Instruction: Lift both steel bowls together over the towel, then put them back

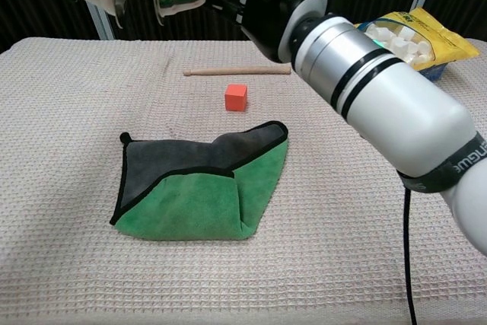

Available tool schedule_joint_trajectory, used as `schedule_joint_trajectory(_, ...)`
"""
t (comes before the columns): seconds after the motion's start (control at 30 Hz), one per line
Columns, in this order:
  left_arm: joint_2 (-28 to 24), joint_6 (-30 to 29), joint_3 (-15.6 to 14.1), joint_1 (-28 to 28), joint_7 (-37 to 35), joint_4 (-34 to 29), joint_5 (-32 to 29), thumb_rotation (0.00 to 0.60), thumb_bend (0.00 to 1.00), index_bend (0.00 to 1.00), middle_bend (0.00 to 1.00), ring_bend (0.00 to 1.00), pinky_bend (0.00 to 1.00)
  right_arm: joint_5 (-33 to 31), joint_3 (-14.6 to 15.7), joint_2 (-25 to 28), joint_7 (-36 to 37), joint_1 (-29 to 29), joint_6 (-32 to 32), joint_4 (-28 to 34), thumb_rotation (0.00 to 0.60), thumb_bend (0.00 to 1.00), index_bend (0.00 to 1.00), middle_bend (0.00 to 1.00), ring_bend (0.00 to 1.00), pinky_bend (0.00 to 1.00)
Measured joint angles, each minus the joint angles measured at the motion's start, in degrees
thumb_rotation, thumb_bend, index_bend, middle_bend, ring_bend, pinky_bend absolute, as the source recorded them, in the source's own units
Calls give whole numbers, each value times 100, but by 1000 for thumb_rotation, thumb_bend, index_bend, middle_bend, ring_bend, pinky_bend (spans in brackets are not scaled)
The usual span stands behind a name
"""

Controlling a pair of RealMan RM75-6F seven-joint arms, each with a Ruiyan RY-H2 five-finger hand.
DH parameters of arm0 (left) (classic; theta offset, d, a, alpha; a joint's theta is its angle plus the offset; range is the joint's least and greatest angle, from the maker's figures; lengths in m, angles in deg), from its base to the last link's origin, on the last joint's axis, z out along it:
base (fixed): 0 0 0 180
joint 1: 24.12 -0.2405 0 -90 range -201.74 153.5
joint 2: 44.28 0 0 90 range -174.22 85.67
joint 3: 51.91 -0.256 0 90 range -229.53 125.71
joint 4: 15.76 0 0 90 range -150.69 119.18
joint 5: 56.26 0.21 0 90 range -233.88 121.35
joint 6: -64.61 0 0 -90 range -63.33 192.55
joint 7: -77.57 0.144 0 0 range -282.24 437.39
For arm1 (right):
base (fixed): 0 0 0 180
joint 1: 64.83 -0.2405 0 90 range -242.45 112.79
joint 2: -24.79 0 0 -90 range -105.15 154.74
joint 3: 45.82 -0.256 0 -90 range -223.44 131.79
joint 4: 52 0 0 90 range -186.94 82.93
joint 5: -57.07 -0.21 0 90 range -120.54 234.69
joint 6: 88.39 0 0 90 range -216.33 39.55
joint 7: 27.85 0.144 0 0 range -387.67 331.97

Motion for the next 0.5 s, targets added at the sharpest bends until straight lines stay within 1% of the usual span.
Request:
schedule_joint_trajectory(0.17, 154, -62, 73, 100, 258, -69, -6, 600, 49, 438, 432, 387, 600, -46, -181, -179, 167, -198, -91, -52, 600, 204, 389, 381, 360, 543)
schedule_joint_trajectory(0.3, 171, -235, 92, 49, 245, -30, -37, 600, 50, 439, 434, 387, 599, -61, -245, -140, 231, -158, -14, -49, 600, 205, 389, 382, 360, 543)
schedule_joint_trajectory(0.4, 131, -322, 134, 2, 138, 55, -89, 600, 50, 439, 440, 387, 598, -113, -228, -61, 322, -15, 62, -30, 600, 205, 389, 382, 360, 542)
schedule_joint_trajectory(0.5, 132, -281, 152, 26, 55, 122, -123, 600, 50, 439, 441, 387, 598, -145, -216, -24, 456, 9, 29, -20, 600, 204, 389, 382, 360, 543)
